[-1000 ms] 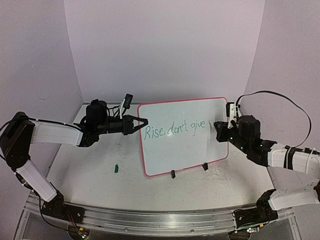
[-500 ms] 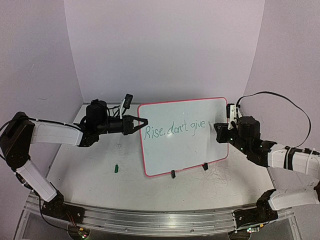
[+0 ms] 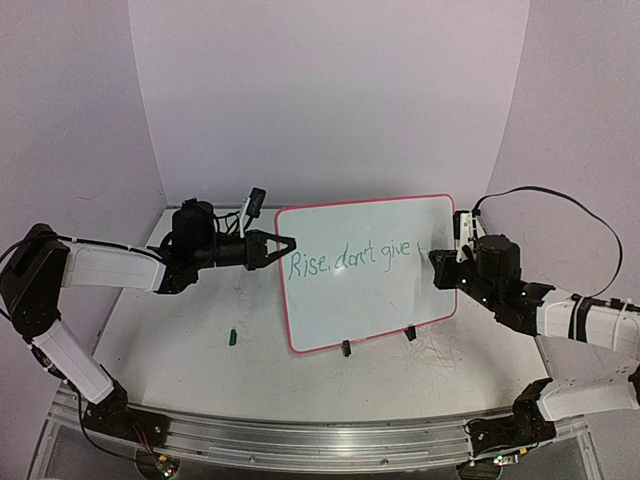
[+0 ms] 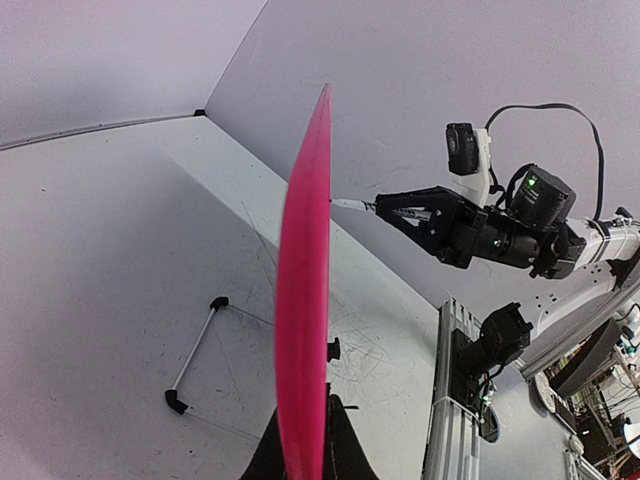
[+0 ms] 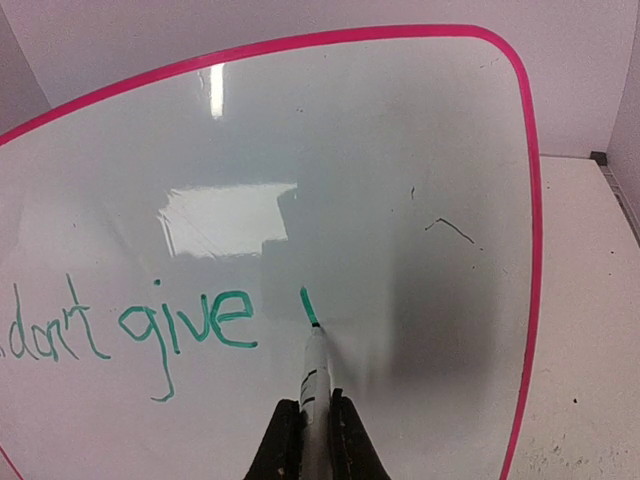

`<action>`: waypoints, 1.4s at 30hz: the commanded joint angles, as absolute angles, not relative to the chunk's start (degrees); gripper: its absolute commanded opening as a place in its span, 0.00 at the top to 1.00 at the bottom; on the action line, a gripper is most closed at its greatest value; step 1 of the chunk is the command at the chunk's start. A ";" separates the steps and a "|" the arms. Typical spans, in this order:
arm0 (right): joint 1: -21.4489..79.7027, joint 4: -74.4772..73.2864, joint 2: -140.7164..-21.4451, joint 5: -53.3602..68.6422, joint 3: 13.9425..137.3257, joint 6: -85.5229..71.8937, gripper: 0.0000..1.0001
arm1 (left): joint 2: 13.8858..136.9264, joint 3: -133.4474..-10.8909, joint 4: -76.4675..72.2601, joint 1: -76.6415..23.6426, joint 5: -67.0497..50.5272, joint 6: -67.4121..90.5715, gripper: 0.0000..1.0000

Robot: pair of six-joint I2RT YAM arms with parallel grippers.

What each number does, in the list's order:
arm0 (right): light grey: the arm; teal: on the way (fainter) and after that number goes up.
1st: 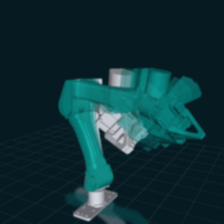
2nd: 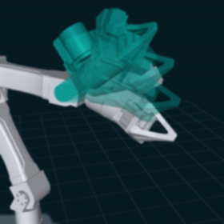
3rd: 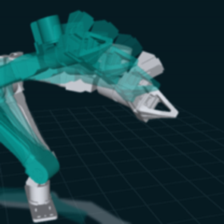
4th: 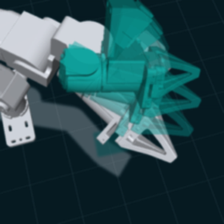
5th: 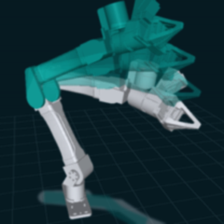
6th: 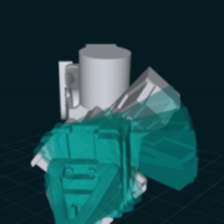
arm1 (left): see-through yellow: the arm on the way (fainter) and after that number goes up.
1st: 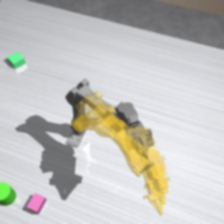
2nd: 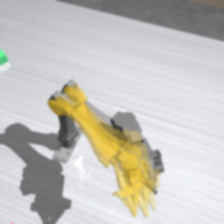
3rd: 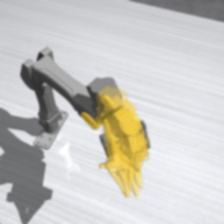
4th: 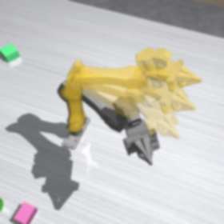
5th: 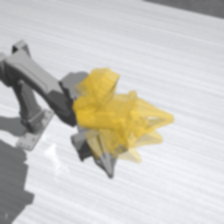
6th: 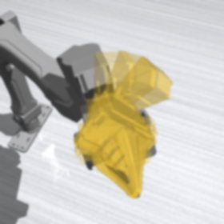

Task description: Write a sentence on the whiteboard

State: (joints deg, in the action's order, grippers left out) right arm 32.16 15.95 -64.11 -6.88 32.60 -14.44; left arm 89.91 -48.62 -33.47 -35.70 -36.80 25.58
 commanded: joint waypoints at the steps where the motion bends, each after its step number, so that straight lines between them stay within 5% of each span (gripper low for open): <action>1: 32.00 14.92 -63.61 -8.90 32.08 -14.83 1.00 | 88.42 -49.23 -30.93 -34.63 -31.65 21.27 1.00; 42: 31.99 17.03 -63.40 -10.23 31.31 -16.03 1.00 | 87.80 -48.74 -30.87 -34.64 -31.22 21.01 1.00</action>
State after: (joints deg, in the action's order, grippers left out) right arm 32.16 18.52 -65.03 -10.64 33.33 -14.78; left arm 89.84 -48.62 -33.41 -35.70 -36.84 25.46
